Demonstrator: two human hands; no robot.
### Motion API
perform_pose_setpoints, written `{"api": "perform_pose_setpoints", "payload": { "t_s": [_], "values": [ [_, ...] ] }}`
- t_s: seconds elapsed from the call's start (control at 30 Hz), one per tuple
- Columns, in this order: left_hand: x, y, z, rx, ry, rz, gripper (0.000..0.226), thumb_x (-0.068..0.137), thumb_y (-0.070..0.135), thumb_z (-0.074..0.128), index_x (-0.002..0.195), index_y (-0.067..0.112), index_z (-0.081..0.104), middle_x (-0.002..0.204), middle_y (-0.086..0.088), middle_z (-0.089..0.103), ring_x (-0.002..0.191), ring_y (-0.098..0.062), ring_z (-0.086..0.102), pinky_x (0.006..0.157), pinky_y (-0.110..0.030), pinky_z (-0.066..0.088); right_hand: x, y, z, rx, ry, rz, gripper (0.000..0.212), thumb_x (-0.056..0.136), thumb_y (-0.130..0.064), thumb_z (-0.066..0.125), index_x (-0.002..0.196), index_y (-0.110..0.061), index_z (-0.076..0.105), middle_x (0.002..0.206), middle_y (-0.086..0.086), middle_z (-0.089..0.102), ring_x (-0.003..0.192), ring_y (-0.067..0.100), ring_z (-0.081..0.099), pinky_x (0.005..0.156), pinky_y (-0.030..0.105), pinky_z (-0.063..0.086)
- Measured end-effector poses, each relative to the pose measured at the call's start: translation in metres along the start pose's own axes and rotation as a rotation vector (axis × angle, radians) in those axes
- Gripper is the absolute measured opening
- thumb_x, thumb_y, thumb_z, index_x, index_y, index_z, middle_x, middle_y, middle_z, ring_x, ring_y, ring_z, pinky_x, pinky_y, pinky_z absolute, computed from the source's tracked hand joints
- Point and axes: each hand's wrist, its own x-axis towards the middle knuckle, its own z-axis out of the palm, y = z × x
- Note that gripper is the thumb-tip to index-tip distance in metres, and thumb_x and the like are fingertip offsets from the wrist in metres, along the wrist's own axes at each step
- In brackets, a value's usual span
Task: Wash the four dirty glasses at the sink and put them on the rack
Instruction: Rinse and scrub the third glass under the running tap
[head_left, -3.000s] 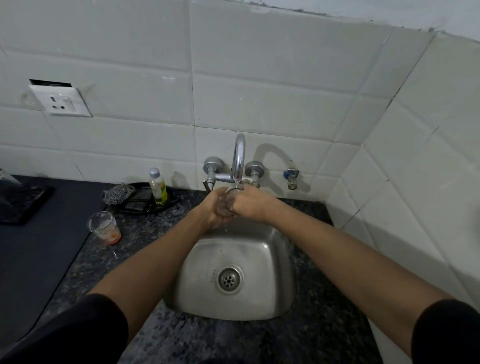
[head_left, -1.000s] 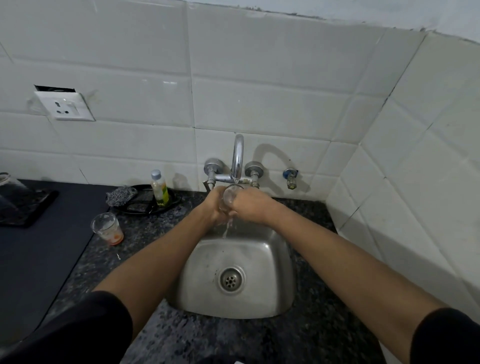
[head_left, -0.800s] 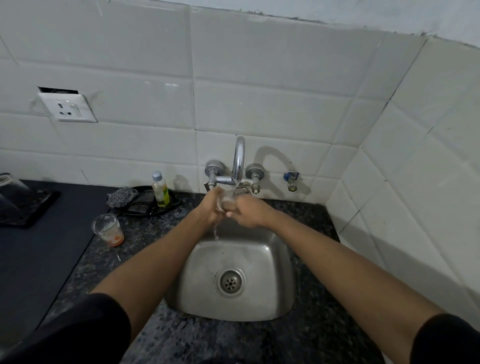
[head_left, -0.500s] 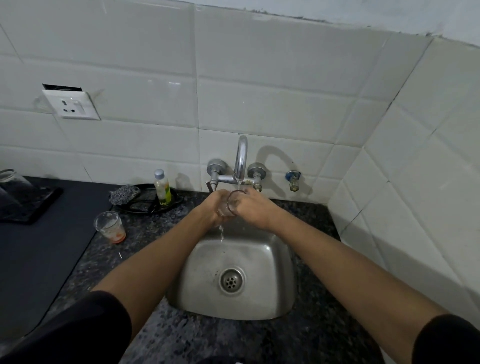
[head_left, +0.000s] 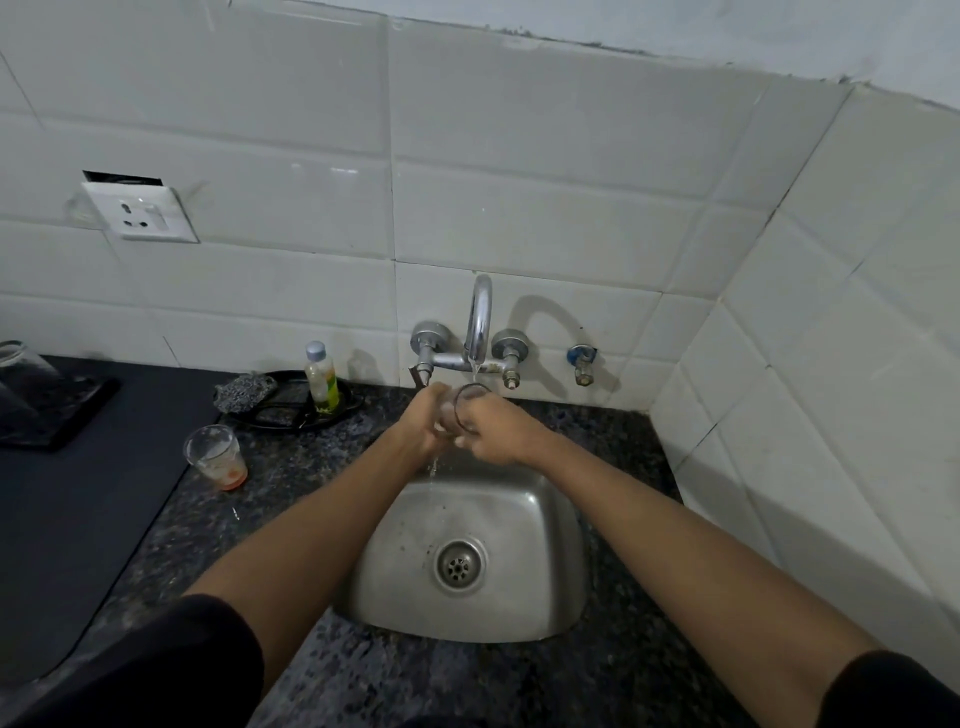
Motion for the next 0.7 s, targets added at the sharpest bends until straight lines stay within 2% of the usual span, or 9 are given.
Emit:
{"api": "perform_pose_setpoints", "payload": {
  "t_s": [0.03, 0.1, 0.17, 0.2, 0.27, 0.37, 0.47, 0.57, 0.7],
  "values": [
    [-0.001, -0.002, 0.001, -0.028, -0.006, 0.012, 0.055, 0.103, 0.016, 0.031, 0.074, 0.002, 0.074, 0.067, -0.01, 0.069, 0.06, -0.021, 0.067, 0.059, -0.03, 0.056, -0.001, -0.002, 0.003, 0.207, 0.067, 0.051, 0.012, 0.09, -0.028, 0.073, 0.091, -0.017, 0.07, 0.1, -0.001, 0.069, 0.092, 0.018, 0.067, 0.087, 0.047, 0.058],
    [-0.001, -0.004, -0.001, -0.07, 0.022, 0.048, 0.051, 0.106, 0.017, 0.029, 0.081, -0.002, 0.07, 0.07, -0.015, 0.072, 0.061, -0.023, 0.072, 0.06, -0.03, 0.06, -0.006, -0.006, 0.003, 0.454, 0.321, 0.117, 0.018, 0.089, -0.036, 0.075, 0.091, -0.018, 0.075, 0.092, -0.005, 0.073, 0.086, 0.01, 0.069, 0.082, 0.042, 0.06],
    [0.0, -0.004, -0.002, -0.073, 0.101, 0.084, 0.04, 0.107, 0.023, 0.035, 0.098, -0.004, 0.063, 0.08, -0.018, 0.074, 0.069, -0.027, 0.073, 0.07, -0.038, 0.058, -0.012, -0.009, 0.004, 0.429, 0.551, 0.139, 0.024, 0.085, -0.041, 0.075, 0.093, -0.02, 0.067, 0.091, -0.008, 0.068, 0.084, 0.008, 0.065, 0.076, 0.036, 0.059],
    [0.002, -0.003, -0.005, -0.075, 0.141, 0.095, 0.037, 0.105, 0.026, 0.04, 0.108, -0.004, 0.061, 0.088, -0.019, 0.073, 0.075, -0.029, 0.072, 0.074, -0.042, 0.056, -0.014, -0.007, 0.007, 0.364, 0.588, 0.162, 0.032, 0.084, -0.045, 0.076, 0.096, -0.021, 0.06, 0.098, -0.007, 0.062, 0.087, 0.009, 0.06, 0.075, 0.032, 0.057],
    [0.012, -0.005, -0.013, -0.021, 0.239, 0.125, 0.039, 0.096, 0.028, 0.056, 0.119, -0.003, 0.061, 0.105, -0.02, 0.071, 0.084, -0.031, 0.071, 0.077, -0.044, 0.057, -0.015, -0.005, 0.01, 0.278, 0.481, 0.244, 0.051, 0.081, -0.051, 0.078, 0.112, -0.023, 0.05, 0.117, -0.003, 0.05, 0.098, 0.012, 0.053, 0.081, 0.026, 0.052],
    [0.029, -0.012, -0.022, 0.041, 0.266, 0.148, 0.051, 0.081, 0.028, 0.072, 0.12, -0.003, 0.066, 0.121, -0.023, 0.07, 0.095, -0.033, 0.073, 0.087, -0.048, 0.061, -0.008, 0.0, 0.015, 0.283, 0.239, 0.348, 0.061, 0.083, -0.053, 0.074, 0.128, -0.02, 0.049, 0.124, 0.001, 0.054, 0.102, 0.015, 0.06, 0.088, 0.037, 0.058],
    [0.008, -0.008, -0.008, 0.082, 0.307, 0.171, 0.042, 0.081, 0.018, 0.076, 0.114, -0.006, 0.066, 0.108, -0.024, 0.073, 0.082, -0.032, 0.074, 0.075, -0.045, 0.063, -0.001, 0.0, 0.01, 0.273, 0.082, 0.443, 0.059, 0.077, -0.063, 0.069, 0.116, -0.019, 0.06, 0.105, 0.0, 0.068, 0.088, 0.017, 0.067, 0.081, 0.042, 0.062],
    [0.006, -0.008, -0.003, 0.131, 0.328, 0.166, 0.038, 0.082, 0.016, 0.079, 0.11, -0.007, 0.066, 0.097, -0.022, 0.075, 0.078, -0.031, 0.074, 0.073, -0.045, 0.061, 0.003, -0.005, 0.005, 0.228, -0.028, 0.52, 0.064, 0.071, -0.075, 0.062, 0.095, -0.016, 0.066, 0.084, -0.001, 0.067, 0.074, 0.017, 0.066, 0.07, 0.036, 0.059],
    [0.01, -0.009, 0.0, 0.137, 0.371, 0.169, 0.051, 0.077, 0.021, 0.082, 0.114, -0.004, 0.059, 0.108, -0.022, 0.072, 0.088, -0.032, 0.075, 0.066, -0.043, 0.063, 0.007, -0.005, 0.012, 0.274, -0.041, 0.589, 0.038, 0.081, -0.051, 0.073, 0.084, -0.015, 0.065, 0.079, 0.001, 0.065, 0.073, 0.019, 0.066, 0.07, 0.037, 0.058]
  ]
}}
